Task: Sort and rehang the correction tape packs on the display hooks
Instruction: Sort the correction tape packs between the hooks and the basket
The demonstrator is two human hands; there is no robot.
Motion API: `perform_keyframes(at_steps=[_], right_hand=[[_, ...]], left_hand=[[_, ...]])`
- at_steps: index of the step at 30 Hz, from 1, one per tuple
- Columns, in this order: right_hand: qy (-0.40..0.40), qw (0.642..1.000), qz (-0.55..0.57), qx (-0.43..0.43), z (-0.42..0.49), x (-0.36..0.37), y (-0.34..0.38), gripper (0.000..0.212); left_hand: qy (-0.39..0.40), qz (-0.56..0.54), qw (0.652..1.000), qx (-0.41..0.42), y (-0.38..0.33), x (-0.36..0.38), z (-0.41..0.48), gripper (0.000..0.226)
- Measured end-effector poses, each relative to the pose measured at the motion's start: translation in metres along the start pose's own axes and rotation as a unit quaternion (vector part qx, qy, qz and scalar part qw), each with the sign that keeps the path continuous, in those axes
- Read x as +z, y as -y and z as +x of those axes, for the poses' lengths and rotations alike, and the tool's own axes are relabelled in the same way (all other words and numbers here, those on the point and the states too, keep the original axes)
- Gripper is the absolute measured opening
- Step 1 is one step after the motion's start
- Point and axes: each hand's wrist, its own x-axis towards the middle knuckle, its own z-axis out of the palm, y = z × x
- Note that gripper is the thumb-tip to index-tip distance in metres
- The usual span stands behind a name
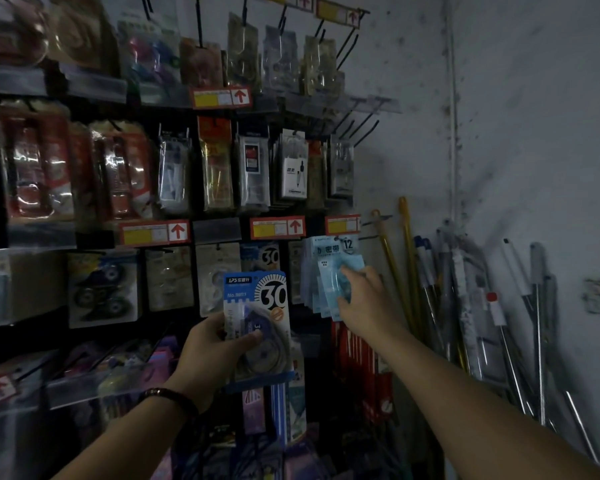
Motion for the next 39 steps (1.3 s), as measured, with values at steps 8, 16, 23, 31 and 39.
perform_keyframes(at_steps=[8,16,23,31,39], right_hand=[[-0.018,0.999,-0.028,0.010,0.002,0.023,0.009,0.058],[-0.022,0.971,0.049,-0.232,-0.080,0.020,0.072,0.068],[-0.027,0.973,0.087,-0.213,-0.093,0.030,0.075,0.089],[-0.028,0.986,0.084,-0.138,-0.064,0.042,0.074,0.086],[-0.033,0.991,0.020,-0.125,-0.043,0.044,0.088,0.083]], left_hand=[[0.012,-0.021,0.999,-0.025,0.003,-0.002,0.003,0.027],[0.019,-0.010,1.000,-0.009,-0.011,0.008,0.000,0.020],[0.029,0.034,0.998,0.033,-0.016,0.015,0.002,0.018],[-0.010,0.275,0.959,0.066,-0.003,-0.012,0.012,0.030],[0.060,0.309,0.949,0.028,0.014,-0.034,0.011,0.024]])
